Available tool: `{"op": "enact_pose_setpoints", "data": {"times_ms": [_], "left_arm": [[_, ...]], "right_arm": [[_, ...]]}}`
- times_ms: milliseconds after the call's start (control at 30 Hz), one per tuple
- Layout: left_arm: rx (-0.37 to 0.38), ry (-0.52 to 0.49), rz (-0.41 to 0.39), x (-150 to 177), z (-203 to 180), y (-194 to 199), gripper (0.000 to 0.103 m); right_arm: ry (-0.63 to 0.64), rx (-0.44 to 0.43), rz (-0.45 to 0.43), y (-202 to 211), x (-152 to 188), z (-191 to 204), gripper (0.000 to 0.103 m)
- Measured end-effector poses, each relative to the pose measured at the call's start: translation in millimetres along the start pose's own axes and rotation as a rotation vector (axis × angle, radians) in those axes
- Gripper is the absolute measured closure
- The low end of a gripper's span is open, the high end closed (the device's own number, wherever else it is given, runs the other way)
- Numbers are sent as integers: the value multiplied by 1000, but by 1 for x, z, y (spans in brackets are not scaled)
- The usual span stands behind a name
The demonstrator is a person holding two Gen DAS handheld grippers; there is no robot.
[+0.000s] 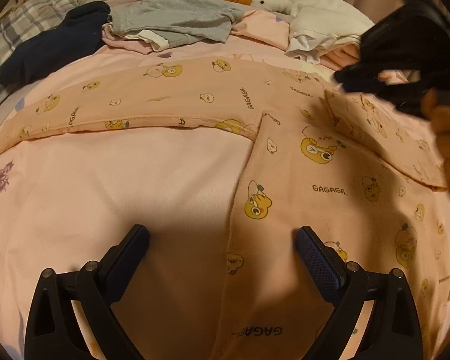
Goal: Fold small clothes
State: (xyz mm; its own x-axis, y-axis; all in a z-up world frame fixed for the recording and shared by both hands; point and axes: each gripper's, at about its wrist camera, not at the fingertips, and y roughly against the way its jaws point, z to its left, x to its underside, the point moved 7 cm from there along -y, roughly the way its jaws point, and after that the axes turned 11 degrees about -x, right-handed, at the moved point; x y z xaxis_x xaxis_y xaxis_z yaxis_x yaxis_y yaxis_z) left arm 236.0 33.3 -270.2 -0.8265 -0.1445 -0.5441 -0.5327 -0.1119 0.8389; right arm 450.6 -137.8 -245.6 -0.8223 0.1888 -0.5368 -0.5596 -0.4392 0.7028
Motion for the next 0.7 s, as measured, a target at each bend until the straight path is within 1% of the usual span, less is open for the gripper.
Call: {"op": "enact_pose_setpoints", "data": {"times_ms": [67,100,133,200,267,300,333,367,400,433,467,500,533,567,633,667,700], "left_arm": [[6,3,-4,0,0,0,5],[8,4,-5,0,0,0,5],[9,5,-8,0,0,1,5],[9,3,-14,1,0,1,5],[0,-8,-12,1,-1,2,5],[-4,-11,-8,1,-1,3,5],[-8,-10,-6,1,-1,5,5],[-17,-8,-8,1,0,7,6],[-34,-3,-17,-1,2,13,10],[-38,1,-27,-3,3,18,13],[-24,4,-50,-6,4,28,13],[18,9,-87,-11,3,44,13],[55,24,-115,-16,2,56,13],[89,47,-138,-21,2,68,13],[190,97,-185,-36,-8,91,13],[232,105,-195,-43,-15,96,13],[271,101,-186,-53,-30,99,13]], "right_arm": [[25,-12,68,-13,12,3,81],[39,-15,87,-13,14,4,73],[65,-4,111,-7,16,3,66],[102,10,110,13,19,-3,64],[155,47,56,51,19,-16,53],[195,107,3,80,17,-31,36],[214,161,-34,98,17,-44,20],[229,253,-85,123,15,-63,15],[234,308,-111,138,15,-77,15],[238,382,-148,160,18,-96,15],[236,416,-169,174,21,-109,15],[231,439,-187,187,26,-124,15],[214,453,-211,202,33,-143,15],[198,453,-220,208,36,-152,15],[130,449,-249,221,43,-178,15],[105,436,-260,223,42,-184,15],[83,410,-269,224,40,-190,15]]}}
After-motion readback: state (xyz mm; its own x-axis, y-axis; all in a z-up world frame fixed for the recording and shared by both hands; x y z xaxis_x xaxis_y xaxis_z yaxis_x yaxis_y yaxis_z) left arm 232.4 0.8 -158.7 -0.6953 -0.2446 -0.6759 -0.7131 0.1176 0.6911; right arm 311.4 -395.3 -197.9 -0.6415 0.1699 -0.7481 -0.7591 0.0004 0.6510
